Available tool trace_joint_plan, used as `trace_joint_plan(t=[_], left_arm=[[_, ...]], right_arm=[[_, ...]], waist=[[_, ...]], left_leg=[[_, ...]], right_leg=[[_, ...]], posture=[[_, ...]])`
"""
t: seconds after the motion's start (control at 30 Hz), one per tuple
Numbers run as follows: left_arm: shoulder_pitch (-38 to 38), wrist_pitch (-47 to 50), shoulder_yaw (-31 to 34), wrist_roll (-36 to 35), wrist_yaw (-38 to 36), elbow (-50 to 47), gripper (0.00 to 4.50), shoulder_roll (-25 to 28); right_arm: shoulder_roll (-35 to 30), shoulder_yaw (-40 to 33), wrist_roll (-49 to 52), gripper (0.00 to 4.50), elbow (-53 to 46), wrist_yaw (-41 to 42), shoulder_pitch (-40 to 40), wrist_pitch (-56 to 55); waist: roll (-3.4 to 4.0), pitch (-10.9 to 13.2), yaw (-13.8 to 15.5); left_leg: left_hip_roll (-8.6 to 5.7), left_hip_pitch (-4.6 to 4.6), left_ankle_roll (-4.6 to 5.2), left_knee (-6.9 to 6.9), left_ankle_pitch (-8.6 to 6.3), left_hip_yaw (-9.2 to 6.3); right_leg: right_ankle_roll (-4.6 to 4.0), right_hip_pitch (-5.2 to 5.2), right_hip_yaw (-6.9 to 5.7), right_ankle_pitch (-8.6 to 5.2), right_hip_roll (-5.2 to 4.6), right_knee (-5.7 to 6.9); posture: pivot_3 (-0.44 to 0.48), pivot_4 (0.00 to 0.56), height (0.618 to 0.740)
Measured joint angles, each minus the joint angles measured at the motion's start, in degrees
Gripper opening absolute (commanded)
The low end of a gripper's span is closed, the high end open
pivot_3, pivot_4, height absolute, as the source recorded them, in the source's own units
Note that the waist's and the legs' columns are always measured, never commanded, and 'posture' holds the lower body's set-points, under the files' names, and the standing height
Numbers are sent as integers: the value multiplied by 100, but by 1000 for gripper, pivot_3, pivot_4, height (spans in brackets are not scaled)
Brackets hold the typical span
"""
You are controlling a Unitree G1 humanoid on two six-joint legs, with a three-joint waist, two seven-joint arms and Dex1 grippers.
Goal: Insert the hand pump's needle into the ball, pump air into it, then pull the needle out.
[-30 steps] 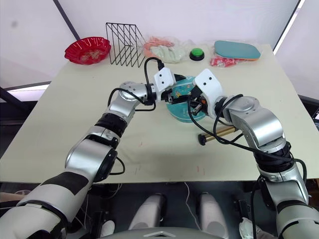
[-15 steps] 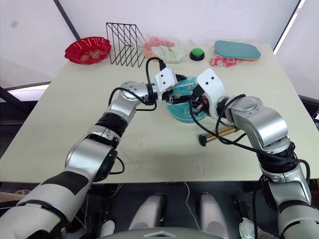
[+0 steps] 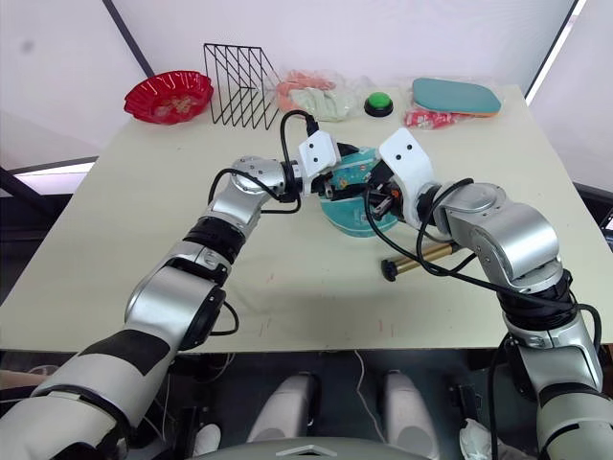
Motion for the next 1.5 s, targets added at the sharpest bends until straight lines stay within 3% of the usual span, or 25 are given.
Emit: trace_joint_plan(t=[0.07, 0.13, 0.27, 0.43, 0.73, 0.77, 0.83, 1.03, 1.2, 1.37, 1.5], left_arm=[[41, 0, 3, 50, 127, 88, 3802, 155], [105, 6, -34, 219, 201, 248, 3802, 137], [160, 40, -33, 350, 276, 438, 3802, 174], [158, 34, 159, 274, 120, 440, 3802, 126], [446, 184, 957, -370, -467, 260, 3802, 85], [490, 314, 1108, -544, -617, 141, 4286, 83], [602, 538, 1306, -776, -775, -39, 4500, 98], [1022, 1811, 1832, -1550, -1042, -1092, 4500, 202], [1445, 3031, 2062, -2216, -1149, -2390, 4500, 375], [2091, 4695, 2304, -3302, -1268, -4325, 4500, 889], [2550, 5651, 2394, -3941, -1262, -5341, 4500, 1203]], right_arm=[[-3, -448, 257, 337, -699, 101, -519, -149], [-25, -839, 383, 337, -1177, 108, -908, -360], [-48, -821, 521, 337, -1338, 105, -681, -294], [-124, -793, 510, 337, -1224, 90, -541, -260], [-284, -793, 341, 337, -996, 96, -226, -537], [-326, -785, 297, 337, -893, 124, -221, -681], [-392, -785, 183, 337, -701, 180, -221, -916], [-520, -743, -253, 337, 351, 503, -236, -1773], [-558, -562, -591, 337, 1199, 882, -354, -2514], [-674, -518, -964, 337, 2387, 1375, -619, -3395], [-693, -514, -1164, 337, 3008, 1640, -873, -3869]], waist=[[12, -26, -85], [-33, -126, -143], [-74, -217, -233], [2, -243, -235], [13, -205, -224], [20, -197, -224], [27, -192, -232], [23, -138, -233], [22, -37, -218], [26, 9, -215], [28, 16, -183]], left_leg=[[2, 24, 0, -1, 0, 4], [18, 115, 1, -32, -2, 0], [53, 252, -33, -87, -23, 1], [37, 230, -3, -118, -5, 7], [29, 189, -1, -117, -4, 15], [29, 172, -1, -116, -4, 15], [29, 124, -1, -112, -3, 13], [13, 6, -1, -92, -2, 10], [7, 0, -1, -90, -3, 12], [8, 2, -1, -92, -3, 12], [7, 3, -2, -91, -2, 13]], right_leg=[[13, 14, 4, -8, 2, 5], [26, 95, -8, -35, 11, -17], [-7, 211, -38, -72, -24, -72], [-6, 189, -79, -69, -44, -83], [-1, 149, -69, -65, -42, -83], [3, 131, -69, -63, -41, -81], [19, 83, -69, -51, -38, -72], [-10, -37, -58, -36, -44, -20], [-10, -37, -58, -36, -51, -24], [-11, -38, -57, -36, -53, -22], [-11, -38, -58, -36, -52, -22]], posture=[[0, 150, 740], [0, 150, 740], [0, 150, 740], [0, 150, 740], [0, 150, 740], [0, 150, 740], [0, 150, 740], [0, 150, 740], [0, 150, 740], [0, 150, 740], [0, 150, 740]])
